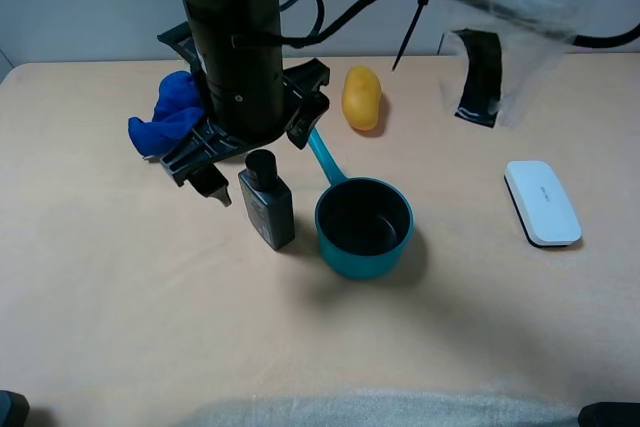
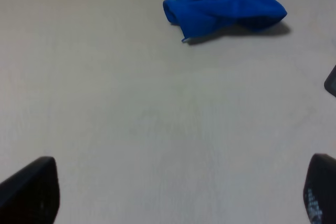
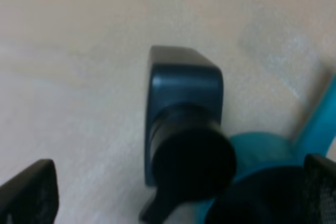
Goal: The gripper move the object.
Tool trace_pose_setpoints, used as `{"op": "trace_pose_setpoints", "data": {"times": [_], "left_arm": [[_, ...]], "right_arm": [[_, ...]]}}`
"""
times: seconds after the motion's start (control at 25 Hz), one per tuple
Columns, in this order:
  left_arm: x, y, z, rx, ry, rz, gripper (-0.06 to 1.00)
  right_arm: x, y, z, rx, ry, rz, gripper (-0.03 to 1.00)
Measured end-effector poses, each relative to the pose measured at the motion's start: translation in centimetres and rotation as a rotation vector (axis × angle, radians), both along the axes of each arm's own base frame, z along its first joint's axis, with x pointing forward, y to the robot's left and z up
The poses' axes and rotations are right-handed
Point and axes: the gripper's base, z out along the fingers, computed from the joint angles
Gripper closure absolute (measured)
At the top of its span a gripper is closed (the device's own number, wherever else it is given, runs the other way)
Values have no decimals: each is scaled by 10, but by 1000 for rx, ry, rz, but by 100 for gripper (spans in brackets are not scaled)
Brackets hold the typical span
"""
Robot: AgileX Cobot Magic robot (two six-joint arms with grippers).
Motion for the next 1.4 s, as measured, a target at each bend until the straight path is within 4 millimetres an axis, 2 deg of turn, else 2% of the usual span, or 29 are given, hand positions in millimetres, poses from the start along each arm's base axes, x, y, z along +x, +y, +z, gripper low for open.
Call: {"op": "trace_pose_setpoints", "data": {"times": [0.28, 0.48, 0.72, 1.0, 1.2, 1.4], "left_arm": [[0, 0, 0, 0, 0, 0, 1], [0, 0, 0, 0, 0, 0, 1], [0, 0, 0, 0, 0, 0, 1], [0, 0, 0, 0, 0, 0, 1], [0, 0, 0, 0, 0, 0, 1], [0, 0, 0, 0, 0, 0, 1]], "right_arm": [[-1, 6, 35, 90, -6, 42, 27], [8, -11, 63, 165, -6, 31, 27], [31, -42, 93, 215, -64, -8, 27], [55, -83, 120, 235, -140, -65, 27], [67, -124, 129, 217, -168, -116, 27], [71, -168, 136, 169, -209, -182, 27]]}}
